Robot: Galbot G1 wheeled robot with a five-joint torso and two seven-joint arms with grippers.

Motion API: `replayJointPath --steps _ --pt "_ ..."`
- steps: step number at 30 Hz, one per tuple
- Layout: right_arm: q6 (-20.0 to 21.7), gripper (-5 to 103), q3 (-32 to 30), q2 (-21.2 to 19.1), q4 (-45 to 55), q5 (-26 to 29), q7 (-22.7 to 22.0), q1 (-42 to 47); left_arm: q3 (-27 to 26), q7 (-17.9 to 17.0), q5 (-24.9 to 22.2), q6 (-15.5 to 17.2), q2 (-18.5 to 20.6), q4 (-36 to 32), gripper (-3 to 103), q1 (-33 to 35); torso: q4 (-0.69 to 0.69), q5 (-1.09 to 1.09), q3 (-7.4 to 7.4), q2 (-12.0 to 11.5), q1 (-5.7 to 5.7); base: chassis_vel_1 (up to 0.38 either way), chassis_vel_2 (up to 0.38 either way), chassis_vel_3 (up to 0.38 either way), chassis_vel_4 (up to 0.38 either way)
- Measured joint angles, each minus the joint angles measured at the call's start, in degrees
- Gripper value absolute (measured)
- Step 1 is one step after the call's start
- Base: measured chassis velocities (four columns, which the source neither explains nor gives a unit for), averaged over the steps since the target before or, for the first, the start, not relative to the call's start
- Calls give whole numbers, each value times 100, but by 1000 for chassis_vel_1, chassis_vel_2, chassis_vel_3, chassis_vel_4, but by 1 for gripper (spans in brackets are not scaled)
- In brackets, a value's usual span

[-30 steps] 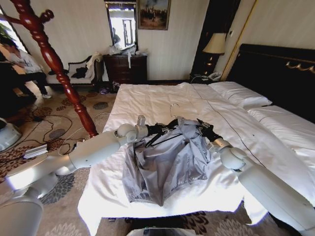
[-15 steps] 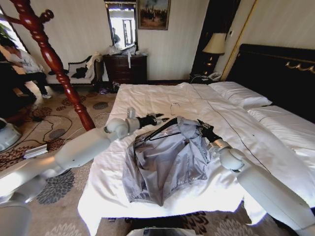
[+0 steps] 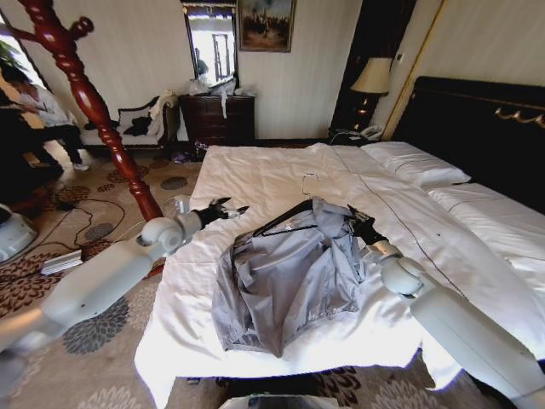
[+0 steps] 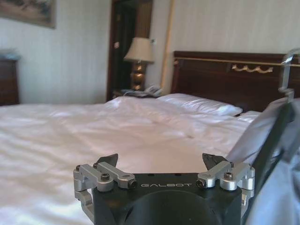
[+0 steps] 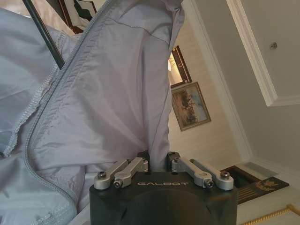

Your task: Pick up the clothes from the bed and hang them on the clothes hanger.

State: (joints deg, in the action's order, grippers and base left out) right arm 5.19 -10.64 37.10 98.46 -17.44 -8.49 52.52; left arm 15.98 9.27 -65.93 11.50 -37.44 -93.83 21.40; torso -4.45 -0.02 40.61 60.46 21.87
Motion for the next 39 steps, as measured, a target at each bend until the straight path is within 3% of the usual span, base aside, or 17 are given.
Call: replayJointPath --steps 6,12,14,15,16,17,18,20,28,30,33,36,37,39 --pt "-37 15 19 -61 62 21 -19 49 44 165 -66 14 -237 606 100 83 -2 0 0 0 0 0 0 0 0" --pt "-104 15 25 -144 87 57 -66 71 396 131 -295 285 -870 1352 100 -304 -2 3 0 0 0 0 0 0 0" --pt "-105 15 29 -173 96 73 -74 72 420 -232 -283 671 -1316 1728 100 -472 -2 1 1 0 0 0 0 0 0" --pt "-100 15 30 -182 95 85 -78 72 412 -495 -423 1063 -1542 1865 100 -563 -5 0 1 0 1 0 0 0 0" --pt "-94 15 31 -184 91 94 -81 72 399 -609 -517 1265 -1647 1920 100 -608 -5 2 1 0 1 0 0 0 0" --pt "-94 15 31 -184 91 94 -81 72 399 -609 -517 1265 -1647 1920 100 -608 -5 2 1 0 1 0 0 0 0" --pt "-85 15 33 -192 75 110 -86 74 371 -777 -677 1594 -1878 2096 100 -710 -5 4 0 0 1 0 0 0 0" --pt "-74 15 43 -223 48 138 -92 73 356 -827 -772 1881 -2131 2465 100 -850 -5 4 0 0 0 0 0 0 0" --pt "-63 15 181 -325 -3 232 -96 3 125 -697 -982 2448 -2672 3728 100 -1183 -1 2 1 0 1 0 0 0 0" --pt "-69 15 256 -321 -30 241 -96 -21 -2 -554 -813 2827 -2906 4301 100 -1363 1 2 1 -1 1 0 0 0 0" --pt "-87 15 341 -279 -64 244 -97 -78 -149 -370 -568 3061 -3180 4823 100 -1554 -1 2 1 0 1 0 0 0 0" --pt "-100 15 389 -251 -87 248 -97 -131 -388 -163 -176 3112 -3664 5506 100 -1848 0 3 1 0 1 0 0 0 0" --pt "-100 15 389 -251 -87 248 -97 -131 -388 -163 -176 3112 -3664 5506 100 -1848 0 3 1 0 1 0 0 0 0" --pt "-105 15 414 -240 -102 255 -97 -164 -716 -57 275 3112 -4137 6086 100 -2054 -5 3 0 -1 2 0 0 0 0"
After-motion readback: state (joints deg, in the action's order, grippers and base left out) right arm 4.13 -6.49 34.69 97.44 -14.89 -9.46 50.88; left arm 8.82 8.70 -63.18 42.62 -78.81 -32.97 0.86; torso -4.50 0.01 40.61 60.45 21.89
